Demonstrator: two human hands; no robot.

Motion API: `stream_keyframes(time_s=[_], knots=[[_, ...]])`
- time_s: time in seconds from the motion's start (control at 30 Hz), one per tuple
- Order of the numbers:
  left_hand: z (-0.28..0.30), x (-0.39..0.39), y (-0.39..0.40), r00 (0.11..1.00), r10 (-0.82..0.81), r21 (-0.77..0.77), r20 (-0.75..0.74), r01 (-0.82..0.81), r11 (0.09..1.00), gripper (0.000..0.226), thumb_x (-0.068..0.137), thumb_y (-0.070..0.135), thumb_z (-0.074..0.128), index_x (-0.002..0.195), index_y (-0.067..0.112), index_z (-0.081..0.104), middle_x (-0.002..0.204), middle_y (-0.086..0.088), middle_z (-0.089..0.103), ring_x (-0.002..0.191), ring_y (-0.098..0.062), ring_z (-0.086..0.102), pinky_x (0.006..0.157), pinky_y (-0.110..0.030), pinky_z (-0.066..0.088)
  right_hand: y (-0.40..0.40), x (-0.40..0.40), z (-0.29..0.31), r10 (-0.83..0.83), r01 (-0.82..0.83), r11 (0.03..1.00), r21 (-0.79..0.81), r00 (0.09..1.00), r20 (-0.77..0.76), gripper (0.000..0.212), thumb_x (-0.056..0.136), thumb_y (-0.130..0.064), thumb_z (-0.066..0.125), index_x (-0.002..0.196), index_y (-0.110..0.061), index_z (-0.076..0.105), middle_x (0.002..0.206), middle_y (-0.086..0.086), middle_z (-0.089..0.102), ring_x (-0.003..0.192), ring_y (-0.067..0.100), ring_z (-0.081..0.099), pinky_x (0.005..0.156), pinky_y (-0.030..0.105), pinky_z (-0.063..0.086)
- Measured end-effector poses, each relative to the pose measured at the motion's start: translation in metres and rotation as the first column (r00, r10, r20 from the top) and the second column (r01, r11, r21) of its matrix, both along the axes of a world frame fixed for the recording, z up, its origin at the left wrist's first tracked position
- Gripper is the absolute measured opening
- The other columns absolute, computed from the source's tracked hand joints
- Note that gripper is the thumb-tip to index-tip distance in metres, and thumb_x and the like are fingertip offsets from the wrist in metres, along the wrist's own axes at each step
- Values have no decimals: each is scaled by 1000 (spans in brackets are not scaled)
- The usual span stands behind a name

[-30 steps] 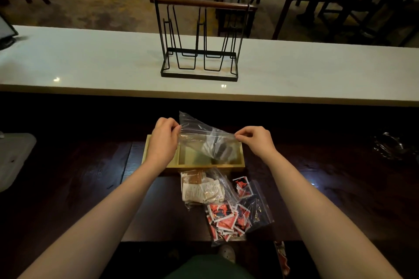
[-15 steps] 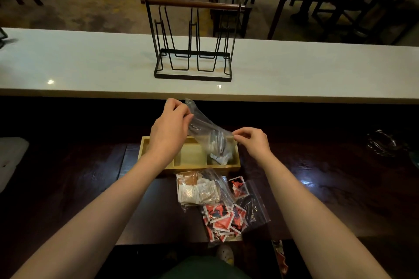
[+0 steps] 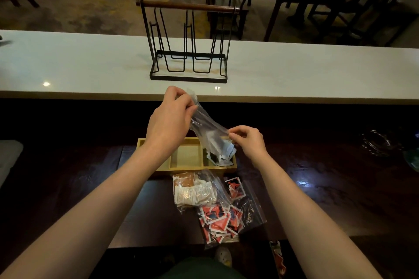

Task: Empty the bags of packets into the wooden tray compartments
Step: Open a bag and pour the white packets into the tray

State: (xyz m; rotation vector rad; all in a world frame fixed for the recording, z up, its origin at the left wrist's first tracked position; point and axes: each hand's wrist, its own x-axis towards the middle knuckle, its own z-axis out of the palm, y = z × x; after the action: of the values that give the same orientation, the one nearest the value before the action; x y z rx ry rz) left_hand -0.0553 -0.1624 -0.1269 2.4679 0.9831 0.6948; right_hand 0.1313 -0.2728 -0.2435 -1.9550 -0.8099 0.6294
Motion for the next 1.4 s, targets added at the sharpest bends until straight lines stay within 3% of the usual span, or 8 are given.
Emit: stream_keyframes(time_s=[0.5,0.67,0.8,0.97,1.07,1.2,1.3,1.4], knots=[[9,6,-9,998,-55,109,-16,56,992,17,95,29,48,93,14,56,118,0,45,66,-18,58,56,-38,55,-5,-2,-7,-59,61,997,55,998,-34,20,84,-6,66,83,-25,70,70,-7,68,60,-2,62,63,15,48],[5,7,-10,996,-64,187,-69,76,980,18,96,29,46,94,13,55,117,0,47,64,-18,55,51,-36,50,-6,-4,-14,-34,36,998,42,997,-68,20,85,-6,66,82,-26,70,70,-3,69,65,10,65,69,28,54],[0,4,-9,997,-54,217,-50,64,974,20,95,28,47,94,11,56,115,-4,49,62,-19,55,48,-36,51,-7,-6,-13,-65,68,996,58,996,-57,17,85,-8,66,84,-24,71,70,-5,69,64,6,64,70,26,54],[-5,-1,-4,999,18,155,46,-25,988,19,95,26,48,93,9,56,115,-5,49,68,-21,56,53,-38,50,-16,-5,-6,-81,74,993,86,994,79,13,85,-16,66,79,-27,68,84,-7,66,79,5,62,71,17,49],[-25,-11,7,992,92,16,83,-93,996,17,95,26,48,96,11,57,110,-3,50,75,-20,56,62,-38,47,-25,5,-8,-166,148,984,100,962,216,7,83,-15,67,78,-19,67,88,0,63,81,11,60,74,23,46],[-78,-34,7,995,76,-128,-62,-83,988,13,93,26,52,100,16,56,101,0,53,79,-21,59,69,-38,47,-49,16,-18,-349,351,935,46,891,290,7,84,-18,64,80,-13,63,87,4,66,80,20,60,71,31,43],[-125,-53,-13,968,-60,-224,-245,4,975,20,93,27,51,111,19,57,112,2,55,87,-11,58,75,-26,46,-70,14,-33,-367,410,911,-52,862,350,6,86,-17,61,81,-14,60,90,4,64,77,21,57,65,30,38],[-159,-68,-31,890,-212,-269,-403,107,957,29,93,28,49,122,29,53,130,8,52,116,-12,52,92,-27,46,-86,13,-48,-339,434,883,-177,851,400,3,88,-15,58,87,-13,60,95,7,64,78,23,55,66,31,38]])
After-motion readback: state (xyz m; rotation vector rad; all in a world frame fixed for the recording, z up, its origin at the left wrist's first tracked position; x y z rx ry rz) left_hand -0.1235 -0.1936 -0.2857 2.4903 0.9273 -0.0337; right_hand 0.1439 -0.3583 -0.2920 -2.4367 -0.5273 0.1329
